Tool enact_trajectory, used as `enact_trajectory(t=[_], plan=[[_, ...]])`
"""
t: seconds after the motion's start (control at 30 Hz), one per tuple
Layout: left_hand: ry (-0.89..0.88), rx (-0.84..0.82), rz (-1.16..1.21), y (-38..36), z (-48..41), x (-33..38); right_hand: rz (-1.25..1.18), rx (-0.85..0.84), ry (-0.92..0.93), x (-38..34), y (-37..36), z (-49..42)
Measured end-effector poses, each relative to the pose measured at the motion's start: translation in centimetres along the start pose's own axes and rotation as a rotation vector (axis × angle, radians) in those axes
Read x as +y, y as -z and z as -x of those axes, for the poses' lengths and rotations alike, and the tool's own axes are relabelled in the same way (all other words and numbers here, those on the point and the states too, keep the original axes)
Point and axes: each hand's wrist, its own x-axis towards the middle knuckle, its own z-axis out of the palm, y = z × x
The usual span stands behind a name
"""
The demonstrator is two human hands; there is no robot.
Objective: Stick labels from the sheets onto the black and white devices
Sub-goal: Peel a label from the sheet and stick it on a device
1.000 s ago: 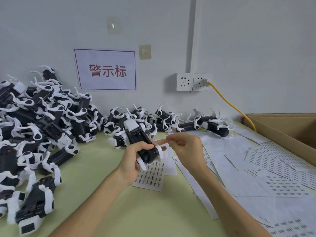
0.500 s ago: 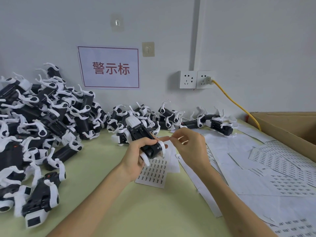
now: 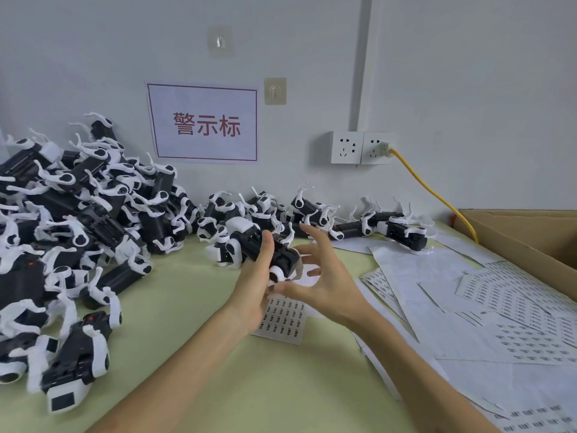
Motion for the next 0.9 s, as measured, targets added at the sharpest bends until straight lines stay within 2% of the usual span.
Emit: enact_trajectory(t=[0.07,0.13,0.23,0.3,0.37,0.43,0.53,0.6,0.67,0.8,0.9], plan=[[-0.042,0.011,0.001,-0.2,0.0,-0.2,0.007,0.035,0.065,0.1,-0.6,0.1],[-0.047,-0.024,-0.008,0.0,0.0,-0.1,-0.087,0.076,0.073,-0.2,-0.8,0.0],[-0.142,-0.103,-0.09,0.3,-0.2,-0.3,-0.371,0.154,-0.006,-0.8,-0.2,-0.3],[-0.292,-0.107,-0.259,0.1,-0.3,-0.7,-0.531,0.185,-0.068,-0.9,0.5,-0.5],[-0.365,-0.082,-0.37,-0.1,-0.3,-1.2,-0.707,0.218,-0.131,-1.0,1.2,-0.7],[-0.33,-0.036,-0.36,0.1,-0.7,-1.4,-0.888,0.233,-0.176,-1.0,1.9,-0.8],[-0.034,0.073,-0.165,1.2,-1.4,-0.9,-1.03,0.187,-0.19,-0.9,3.1,-0.9],[0.151,0.052,0.071,1.9,-1.5,-0.3,-1.03,0.149,-0.183,-0.8,3.7,-0.9],[0.241,-0.044,0.198,2.3,-1.6,0.4,-0.957,0.09,-0.174,-0.8,3.7,-0.9],[0.219,-0.241,0.024,1.9,-1.4,0.6,-0.658,-0.02,-0.139,-0.4,2.6,-0.8],[0.274,-0.33,0.011,1.8,-1.3,0.5,-0.594,0.038,-0.169,-0.1,1.9,-0.9]])
